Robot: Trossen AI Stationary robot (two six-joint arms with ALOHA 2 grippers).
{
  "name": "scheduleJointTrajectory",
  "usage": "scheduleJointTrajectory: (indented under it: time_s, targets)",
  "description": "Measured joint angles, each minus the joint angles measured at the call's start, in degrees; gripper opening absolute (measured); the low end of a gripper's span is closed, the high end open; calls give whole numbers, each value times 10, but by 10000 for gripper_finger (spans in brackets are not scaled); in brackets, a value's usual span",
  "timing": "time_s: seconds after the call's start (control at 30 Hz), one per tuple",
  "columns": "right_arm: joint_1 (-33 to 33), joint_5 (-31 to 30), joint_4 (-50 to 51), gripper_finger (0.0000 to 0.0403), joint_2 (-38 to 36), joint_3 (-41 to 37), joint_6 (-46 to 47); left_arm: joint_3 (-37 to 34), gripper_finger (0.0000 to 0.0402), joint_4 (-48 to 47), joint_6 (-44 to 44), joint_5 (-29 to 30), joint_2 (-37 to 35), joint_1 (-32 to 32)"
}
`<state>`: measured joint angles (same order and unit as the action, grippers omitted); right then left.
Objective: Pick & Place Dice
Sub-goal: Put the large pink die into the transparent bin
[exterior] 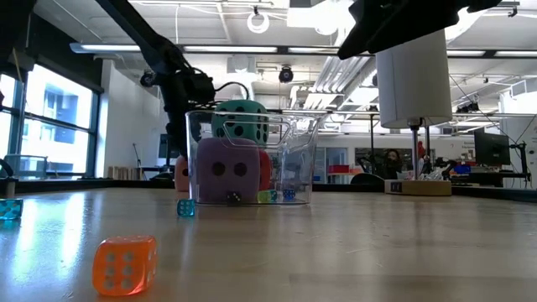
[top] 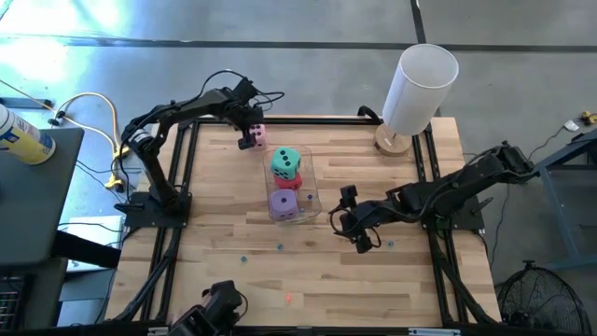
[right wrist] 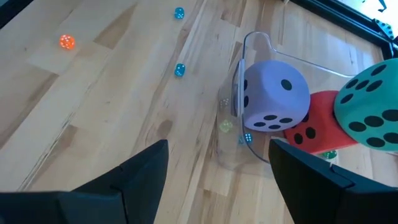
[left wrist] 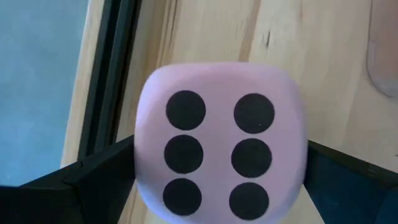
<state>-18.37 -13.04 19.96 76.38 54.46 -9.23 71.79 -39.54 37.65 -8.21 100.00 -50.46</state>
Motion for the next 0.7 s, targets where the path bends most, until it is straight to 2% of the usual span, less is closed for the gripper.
scheduleJointTrajectory:
  time_s: [0.3,0.7]
  targets:
    - [0,1,10,270,0,0,4,0,399,-3,1,1,39,2]
    - [0,2,29,270,0,0,13,0,373,-5,-6,-11,36,9]
